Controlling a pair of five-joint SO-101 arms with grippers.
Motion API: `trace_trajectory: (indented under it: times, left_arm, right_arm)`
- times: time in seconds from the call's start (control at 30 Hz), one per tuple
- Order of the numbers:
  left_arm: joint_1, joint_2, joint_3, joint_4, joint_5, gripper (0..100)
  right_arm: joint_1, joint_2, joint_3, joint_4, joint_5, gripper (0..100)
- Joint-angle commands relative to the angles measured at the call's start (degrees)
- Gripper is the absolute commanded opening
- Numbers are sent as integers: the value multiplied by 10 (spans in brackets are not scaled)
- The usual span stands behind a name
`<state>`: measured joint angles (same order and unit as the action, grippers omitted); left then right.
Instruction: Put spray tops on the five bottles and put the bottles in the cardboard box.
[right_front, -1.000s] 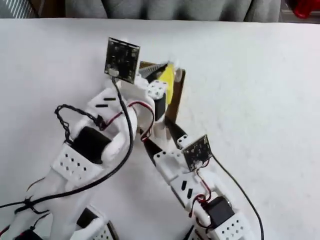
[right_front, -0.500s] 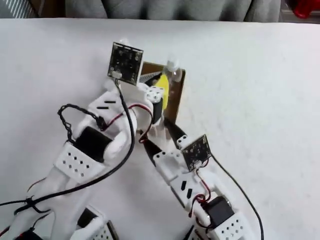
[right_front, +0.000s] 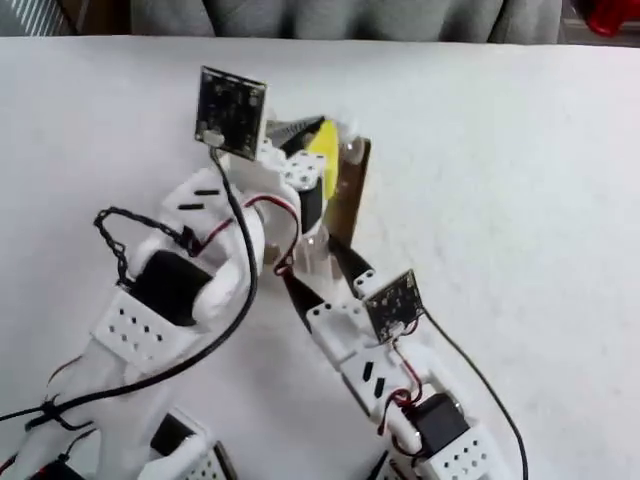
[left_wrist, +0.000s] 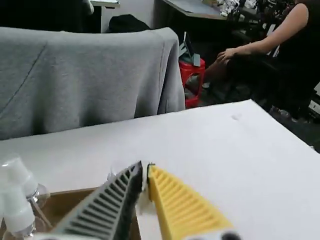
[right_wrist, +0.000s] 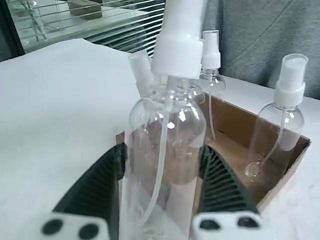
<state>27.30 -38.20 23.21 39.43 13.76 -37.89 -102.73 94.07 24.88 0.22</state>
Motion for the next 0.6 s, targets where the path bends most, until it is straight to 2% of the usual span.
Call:
trace_trajectory:
  times: [0.0,0.13,0.37,0.57]
  left_arm:
    - [-3,-22,-51,24,0,21]
    - [-3,-95,-46,64,0,21]
    - [-3,-212,-44,182,0,21]
    - [-3,-289,23,243,-4,21]
  right_arm:
    - [4,-7,-11,-1,1,16]
    - [6,-7,-10,-2,1,16]
    - [54,-7,-15,-9,1,16]
    - [58,-6,-27,-62,1,16]
